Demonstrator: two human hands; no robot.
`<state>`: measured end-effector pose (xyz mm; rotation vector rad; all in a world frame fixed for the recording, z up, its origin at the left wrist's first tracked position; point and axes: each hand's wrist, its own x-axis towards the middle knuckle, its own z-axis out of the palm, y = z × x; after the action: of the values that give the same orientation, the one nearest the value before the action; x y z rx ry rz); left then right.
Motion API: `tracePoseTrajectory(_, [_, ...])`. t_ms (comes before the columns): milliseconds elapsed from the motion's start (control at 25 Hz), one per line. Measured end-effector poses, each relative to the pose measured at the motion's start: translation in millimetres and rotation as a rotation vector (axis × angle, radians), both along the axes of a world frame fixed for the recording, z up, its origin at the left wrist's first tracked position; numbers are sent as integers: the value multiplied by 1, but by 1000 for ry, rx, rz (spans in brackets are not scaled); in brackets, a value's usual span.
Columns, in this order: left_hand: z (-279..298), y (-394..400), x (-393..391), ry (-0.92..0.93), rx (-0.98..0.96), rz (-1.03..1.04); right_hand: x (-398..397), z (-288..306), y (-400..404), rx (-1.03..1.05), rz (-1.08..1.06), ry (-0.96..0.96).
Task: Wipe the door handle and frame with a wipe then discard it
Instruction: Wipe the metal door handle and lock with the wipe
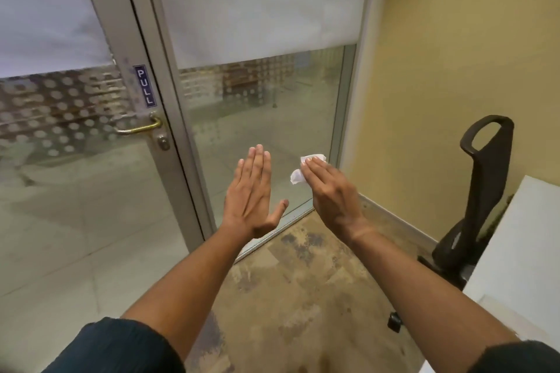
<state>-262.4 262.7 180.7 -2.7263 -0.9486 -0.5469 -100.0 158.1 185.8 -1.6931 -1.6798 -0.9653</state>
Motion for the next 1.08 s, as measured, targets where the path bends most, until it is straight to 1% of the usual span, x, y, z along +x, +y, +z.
tracePoseTrajectory(280, [-1, 80, -105, -14, -6, 170, -87, 0, 102, 51, 179, 35])
tracePoseTrajectory(480, [-3, 117, -156, -61, -25, 277, -132, -6, 161, 26, 270, 56])
tracePoseTrajectory(840, [-8, 200, -204, -63, -7, 514, -176, -12, 281, -40, 471, 107])
tracePoseTrajectory(1080, [-14, 253, -214, -61, -19, 646, -184, -11, 364, -9, 584, 146])
